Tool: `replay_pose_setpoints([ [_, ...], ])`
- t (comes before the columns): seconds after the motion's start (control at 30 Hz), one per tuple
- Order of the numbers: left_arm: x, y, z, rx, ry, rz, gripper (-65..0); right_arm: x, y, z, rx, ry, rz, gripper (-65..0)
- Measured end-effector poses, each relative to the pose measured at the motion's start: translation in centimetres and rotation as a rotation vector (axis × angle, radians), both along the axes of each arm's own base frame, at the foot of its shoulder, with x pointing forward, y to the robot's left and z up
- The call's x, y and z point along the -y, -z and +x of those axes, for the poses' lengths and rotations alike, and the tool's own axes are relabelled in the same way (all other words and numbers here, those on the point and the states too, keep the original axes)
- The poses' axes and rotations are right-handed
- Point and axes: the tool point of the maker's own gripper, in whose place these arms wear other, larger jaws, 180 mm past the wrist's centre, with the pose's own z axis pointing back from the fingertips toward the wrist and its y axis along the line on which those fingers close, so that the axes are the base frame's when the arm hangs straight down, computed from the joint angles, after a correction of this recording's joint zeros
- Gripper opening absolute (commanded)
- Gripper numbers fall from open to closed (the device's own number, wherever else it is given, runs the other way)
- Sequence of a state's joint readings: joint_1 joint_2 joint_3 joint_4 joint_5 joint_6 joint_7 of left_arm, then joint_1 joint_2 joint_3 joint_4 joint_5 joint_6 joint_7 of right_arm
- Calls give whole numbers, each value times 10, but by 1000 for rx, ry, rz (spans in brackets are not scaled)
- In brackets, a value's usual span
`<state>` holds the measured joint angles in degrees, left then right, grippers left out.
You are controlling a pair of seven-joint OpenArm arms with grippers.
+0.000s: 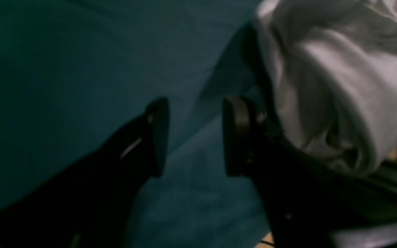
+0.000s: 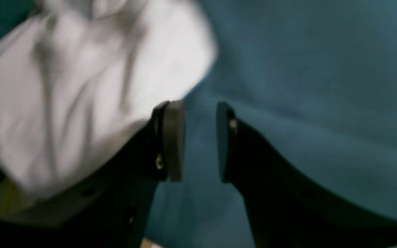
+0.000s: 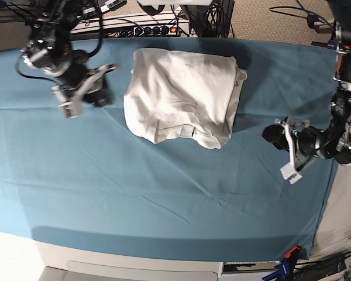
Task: Fold the T-shirt properly
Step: 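Press both grippers against the bundle's sides to straighten it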
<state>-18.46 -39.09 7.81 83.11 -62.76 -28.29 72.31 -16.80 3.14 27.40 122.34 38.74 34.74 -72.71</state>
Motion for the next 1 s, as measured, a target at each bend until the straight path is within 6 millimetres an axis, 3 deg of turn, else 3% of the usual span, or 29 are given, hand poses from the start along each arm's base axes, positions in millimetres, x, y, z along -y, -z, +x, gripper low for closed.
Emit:
replay_pose_setpoints([
  [0.1, -3, -8, 0, 20, 13, 16, -485, 26, -16, 2, 64, 89, 19, -502],
  [0.2, 5, -24, -1, 57, 9, -50, -647, 25, -29, 2, 114, 93, 103, -650],
  [0.33, 22, -40, -10, 108, 8, -145, -650, -4, -40, 0, 158, -17, 208, -650],
  [0.43, 36, -47, -19, 142, 15, -210, -650, -45, -47, -1, 186, -114, 334, -650],
  [0.57, 51, -27, -42, 82, 1, -261, -650, -97, -49, -3, 175, -215, 451, -650],
  [0.67, 68, -10, -62, 17, -6, -311, -650, -123, -50, -3, 169, -281, 471, -650],
  [0.8, 82, -2, -78, -25, -7, -369, -650, -131, -43, 1, 163, -292, 420, -650],
  [1.0, 101, -9, -80, -12, 4, -428, -650, -119, -35, 9, 173, -235, 351, -650],
])
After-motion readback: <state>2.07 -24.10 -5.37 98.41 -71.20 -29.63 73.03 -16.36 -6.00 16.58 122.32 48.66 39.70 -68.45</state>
